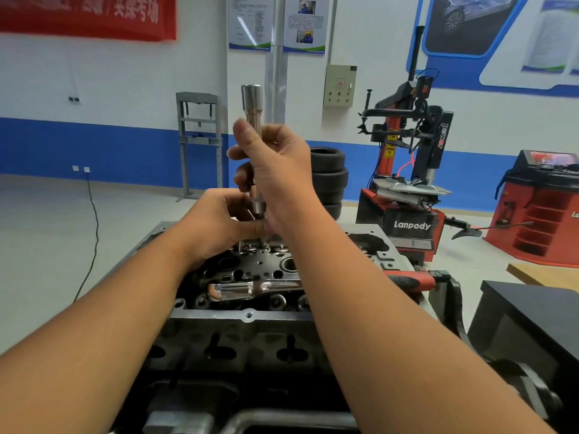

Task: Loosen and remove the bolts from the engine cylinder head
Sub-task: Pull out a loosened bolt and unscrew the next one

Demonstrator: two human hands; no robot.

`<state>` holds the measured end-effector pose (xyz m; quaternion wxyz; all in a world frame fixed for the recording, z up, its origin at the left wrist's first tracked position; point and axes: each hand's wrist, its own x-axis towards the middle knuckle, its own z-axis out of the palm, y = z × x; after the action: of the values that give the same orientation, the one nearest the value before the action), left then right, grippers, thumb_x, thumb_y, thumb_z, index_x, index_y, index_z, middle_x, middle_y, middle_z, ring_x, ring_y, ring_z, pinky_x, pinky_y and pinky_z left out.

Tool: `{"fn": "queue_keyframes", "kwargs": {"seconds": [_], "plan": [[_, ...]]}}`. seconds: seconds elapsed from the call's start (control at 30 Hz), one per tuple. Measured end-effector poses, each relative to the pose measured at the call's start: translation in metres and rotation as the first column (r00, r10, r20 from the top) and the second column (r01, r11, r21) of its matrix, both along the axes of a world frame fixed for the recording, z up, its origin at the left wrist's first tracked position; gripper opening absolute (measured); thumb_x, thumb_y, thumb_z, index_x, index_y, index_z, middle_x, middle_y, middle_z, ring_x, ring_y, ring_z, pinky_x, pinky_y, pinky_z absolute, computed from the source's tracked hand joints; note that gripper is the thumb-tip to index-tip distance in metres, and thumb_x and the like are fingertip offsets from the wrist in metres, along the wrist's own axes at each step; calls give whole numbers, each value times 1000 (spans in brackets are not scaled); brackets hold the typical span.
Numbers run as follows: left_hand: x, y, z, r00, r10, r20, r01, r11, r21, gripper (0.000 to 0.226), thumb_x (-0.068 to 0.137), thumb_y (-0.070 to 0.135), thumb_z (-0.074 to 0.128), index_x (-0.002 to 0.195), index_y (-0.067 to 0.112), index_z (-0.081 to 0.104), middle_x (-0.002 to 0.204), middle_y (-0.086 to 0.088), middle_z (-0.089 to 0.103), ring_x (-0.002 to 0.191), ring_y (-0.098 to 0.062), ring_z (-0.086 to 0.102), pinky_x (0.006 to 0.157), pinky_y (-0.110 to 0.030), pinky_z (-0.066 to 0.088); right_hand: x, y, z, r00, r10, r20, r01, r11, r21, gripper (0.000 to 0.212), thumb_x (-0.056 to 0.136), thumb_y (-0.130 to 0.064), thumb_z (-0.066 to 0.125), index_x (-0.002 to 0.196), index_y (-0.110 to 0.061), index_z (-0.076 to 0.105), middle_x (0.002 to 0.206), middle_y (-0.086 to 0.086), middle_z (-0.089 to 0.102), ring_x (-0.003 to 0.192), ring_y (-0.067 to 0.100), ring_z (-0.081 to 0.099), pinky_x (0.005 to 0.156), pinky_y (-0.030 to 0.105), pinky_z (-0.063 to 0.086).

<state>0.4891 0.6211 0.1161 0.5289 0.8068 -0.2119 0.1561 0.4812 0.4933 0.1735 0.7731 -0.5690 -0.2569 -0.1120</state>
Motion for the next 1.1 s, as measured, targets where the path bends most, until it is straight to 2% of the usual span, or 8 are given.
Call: {"fn": "queue_keyframes", "kwargs": {"seconds": [0.17,0.33,0.5,0.63,0.7,0.8,0.97,1.1], "plan": [[0,2,-1,986,-158,-54,157,987,-25,18,96,17,72,92,31,81,82,3,77,59,-6,60,56,-19,50,-1,-1,2,1000,12,-24,-13,1000,-19,37,109,-42,49,99,-8,63,76,5,74,52,20,55,53,31,43],[1,2,-2,991,-134,-29,132,990,-57,20,90,14,77,97,33,81,105,0,81,101,-17,77,83,-30,60,-3,-2,3,999,34,-40,-33,999,27,46,105,-58,45,111,-14,59,81,9,74,48,19,52,51,30,41],[2,2,-3,983,-182,-37,178,979,-102,19,82,24,81,98,31,82,104,-1,81,98,-15,78,82,-26,60,3,-5,2,987,95,-130,-84,993,89,90,104,-69,8,109,-3,70,81,14,75,47,25,51,50,29,43],[0,-1,-4,983,-183,-26,182,983,-24,10,88,28,75,87,35,81,70,8,75,52,-1,61,53,-13,47,1,-2,3,993,49,-106,-42,997,67,45,113,-46,29,122,-15,61,88,14,74,49,23,52,53,31,40],[-1,-2,-3,984,-175,-10,175,984,-27,10,89,25,76,88,33,81,75,6,78,63,-3,70,61,-14,52,1,-1,3,998,31,-51,-27,998,64,25,111,-37,45,120,-17,57,89,11,72,50,22,52,52,31,40],[-1,-1,-1,989,-147,6,147,988,-42,15,79,30,81,95,31,81,96,1,81,88,-11,78,79,-26,57,2,0,1,999,-51,-10,52,997,61,25,99,-31,70,105,-10,56,90,9,67,49,19,52,50,31,45],[-1,1,-1,986,-158,-58,156,987,-33,15,85,35,76,97,26,80,85,-4,78,57,-10,60,57,-25,51,4,3,1,997,-71,19,71,997,-18,28,108,-36,54,94,-12,60,75,1,68,49,18,56,51,30,47],[0,0,-2,993,-120,-23,120,993,-3,10,88,23,79,97,27,79,99,-1,81,88,-14,77,82,-34,58,5,3,0,999,-44,29,45,999,-28,34,107,-42,53,97,-12,65,74,2,70,51,18,56,52,31,47]]}}
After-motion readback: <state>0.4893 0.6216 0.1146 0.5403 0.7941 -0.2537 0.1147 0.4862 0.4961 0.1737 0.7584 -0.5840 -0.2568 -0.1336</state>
